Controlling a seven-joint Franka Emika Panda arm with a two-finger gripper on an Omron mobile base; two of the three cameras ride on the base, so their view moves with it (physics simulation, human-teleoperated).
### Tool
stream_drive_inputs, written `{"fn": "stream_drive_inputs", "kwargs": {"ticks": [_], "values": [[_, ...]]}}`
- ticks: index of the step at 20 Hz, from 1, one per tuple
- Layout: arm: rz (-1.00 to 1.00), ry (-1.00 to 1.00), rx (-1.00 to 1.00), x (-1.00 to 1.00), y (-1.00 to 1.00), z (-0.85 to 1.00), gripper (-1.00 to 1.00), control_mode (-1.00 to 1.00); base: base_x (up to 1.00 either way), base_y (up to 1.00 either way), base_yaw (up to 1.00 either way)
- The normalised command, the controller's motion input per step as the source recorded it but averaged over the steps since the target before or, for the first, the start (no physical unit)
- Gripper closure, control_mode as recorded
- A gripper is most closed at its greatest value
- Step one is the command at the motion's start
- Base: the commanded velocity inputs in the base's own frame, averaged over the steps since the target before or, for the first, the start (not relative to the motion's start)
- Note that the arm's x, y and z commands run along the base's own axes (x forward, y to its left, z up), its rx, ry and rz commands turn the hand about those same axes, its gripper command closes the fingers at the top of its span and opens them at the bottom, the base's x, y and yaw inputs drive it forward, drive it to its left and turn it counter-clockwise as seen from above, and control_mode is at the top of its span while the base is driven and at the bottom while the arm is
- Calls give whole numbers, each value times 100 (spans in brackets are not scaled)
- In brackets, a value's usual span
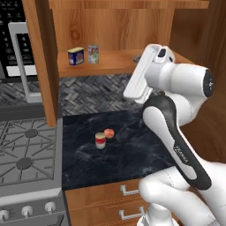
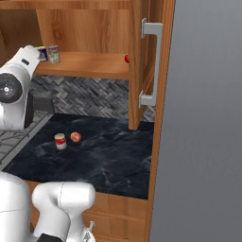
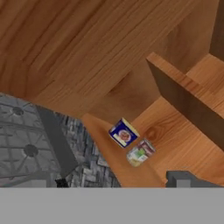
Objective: Pick the cans from the counter and place them in their designated side in the cabinet.
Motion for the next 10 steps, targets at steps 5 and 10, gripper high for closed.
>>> {"fn": "stream_drive_inputs", "kwargs": {"ticks": [5, 10], "values": [[-6, 38, 0, -64, -15, 0, -100, -100, 0, 0, 0], [-7, 44, 0, -54, -18, -1, -100, -100, 0, 0, 0]]}}
